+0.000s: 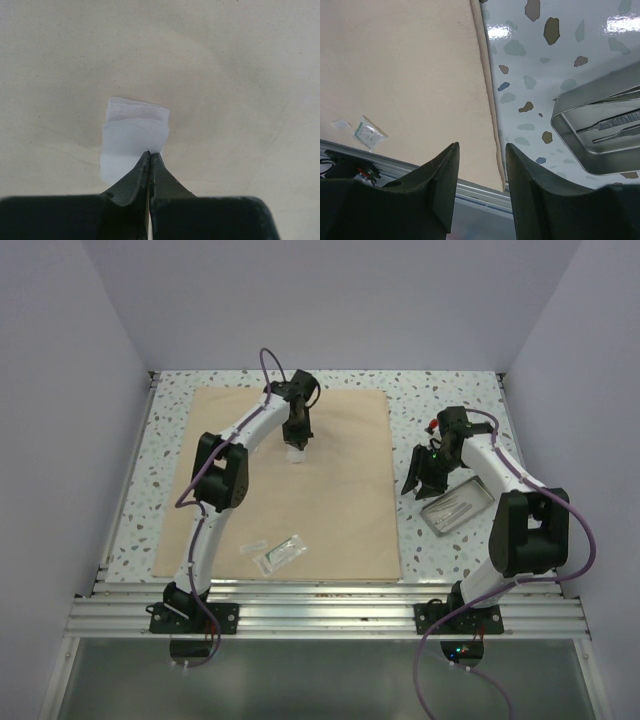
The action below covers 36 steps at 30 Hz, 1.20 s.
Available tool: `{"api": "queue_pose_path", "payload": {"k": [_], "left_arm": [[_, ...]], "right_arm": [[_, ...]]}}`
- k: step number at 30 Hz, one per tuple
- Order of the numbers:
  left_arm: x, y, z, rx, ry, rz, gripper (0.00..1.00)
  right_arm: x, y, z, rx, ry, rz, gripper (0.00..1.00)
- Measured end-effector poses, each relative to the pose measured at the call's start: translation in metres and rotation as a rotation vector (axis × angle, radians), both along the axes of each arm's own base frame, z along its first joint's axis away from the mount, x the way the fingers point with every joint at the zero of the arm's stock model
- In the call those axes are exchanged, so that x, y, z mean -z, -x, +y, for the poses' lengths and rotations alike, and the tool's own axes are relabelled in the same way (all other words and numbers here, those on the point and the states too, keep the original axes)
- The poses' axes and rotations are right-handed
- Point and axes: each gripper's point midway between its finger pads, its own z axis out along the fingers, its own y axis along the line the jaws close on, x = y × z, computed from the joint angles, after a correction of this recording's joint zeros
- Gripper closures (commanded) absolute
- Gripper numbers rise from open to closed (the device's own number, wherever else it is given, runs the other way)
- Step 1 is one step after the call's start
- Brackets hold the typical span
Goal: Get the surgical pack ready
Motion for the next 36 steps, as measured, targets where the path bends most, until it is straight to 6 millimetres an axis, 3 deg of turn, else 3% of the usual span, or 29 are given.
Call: {"api": "queue_pose_path", "payload": {"k": [7,9,17,33,36], "left_arm": [[0.001,0.001,-0.003,0.003,0.015,0.007,0.99],[0.003,0.001,-0.004,0.004,0.017,0.009,0.9],[0.01,0.002,-0.005,0.008,0.023,0.026,0.76],[0.01,0.002,-0.007,0.011,0.029,0.024,0.72],[0.011,0.002,-0.008,0.018,0.02,0.018,0.61]], "right_arm": [[0.0,0.0,0.0,0.0,0.0,-0.001,0.54],[0.001,0.0,0.0,0.0,0.0,0.0,0.54],[0.006,0.001,0.0,0.0,0.001,0.017,0.54],[0.006,0.001,0.003,-0.005,-0.02,0.017,0.54],[0.008,0.003,0.003,-0.005,-0.02,0.022,0.53]]}}
